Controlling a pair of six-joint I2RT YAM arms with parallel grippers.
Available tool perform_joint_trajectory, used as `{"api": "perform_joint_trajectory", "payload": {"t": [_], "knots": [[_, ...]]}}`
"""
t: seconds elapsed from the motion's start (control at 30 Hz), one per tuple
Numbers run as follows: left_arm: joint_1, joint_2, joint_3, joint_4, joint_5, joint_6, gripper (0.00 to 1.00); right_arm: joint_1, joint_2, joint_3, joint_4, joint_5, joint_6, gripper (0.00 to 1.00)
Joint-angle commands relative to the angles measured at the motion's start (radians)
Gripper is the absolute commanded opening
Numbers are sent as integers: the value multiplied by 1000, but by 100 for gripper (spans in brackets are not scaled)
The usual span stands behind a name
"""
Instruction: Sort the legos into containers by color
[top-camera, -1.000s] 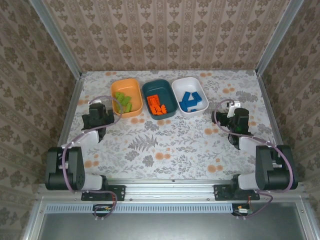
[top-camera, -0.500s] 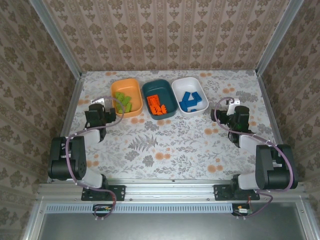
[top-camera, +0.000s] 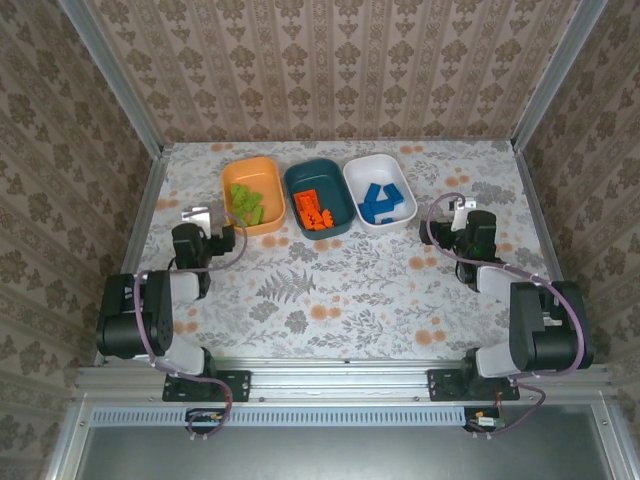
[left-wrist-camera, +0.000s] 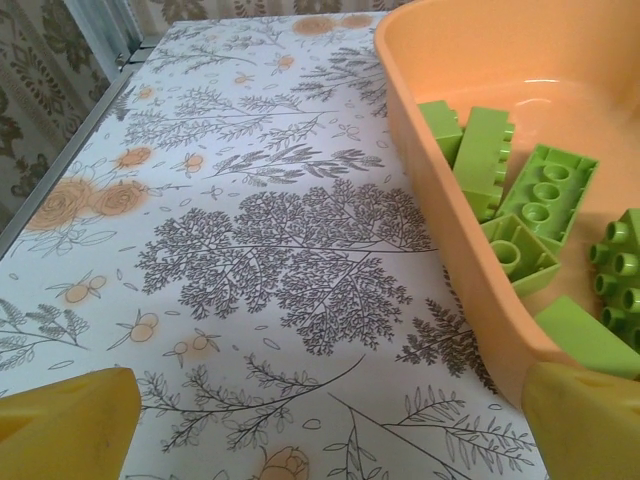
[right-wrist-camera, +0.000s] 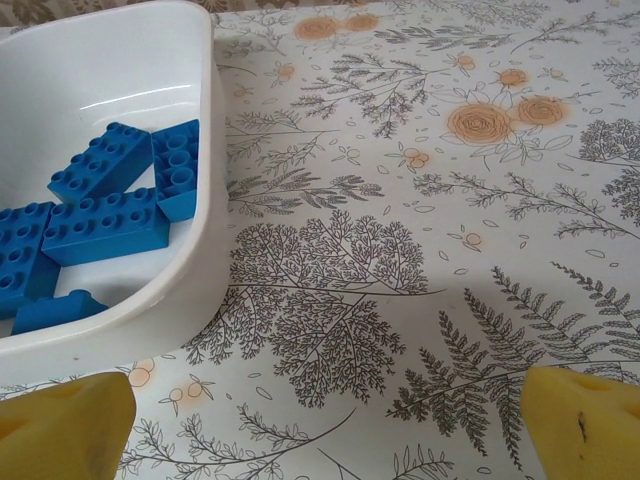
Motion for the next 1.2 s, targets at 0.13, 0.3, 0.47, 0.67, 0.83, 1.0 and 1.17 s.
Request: {"api": "perform_joint_trajectory", "payload": {"t": [0.13, 0.3, 0.47, 0.67, 0.83, 1.0, 1.17], "knots": [[1, 14, -14, 75, 39, 21, 100, -5, -2, 12, 33, -18, -12, 100], [-7, 16, -16, 84, 28, 28, 100, -2, -22, -58, 156, -8, 15, 100], [-10, 19, -17, 89, 31, 32, 100, 8, -17, -164, 364, 43, 29, 100], [-9, 20, -19, 90, 32, 33, 100, 12, 21, -224, 515, 61, 34, 100], [-9, 20, -19, 91, 32, 33, 100, 16, 63, -251, 598, 79, 35, 100], [-10, 20, -19, 89, 31, 33, 100, 19, 87, -263, 637, 105, 44, 100], [-9, 20, -19, 89, 31, 33, 100, 20, 103, -240, 608, 105, 44, 100]]}}
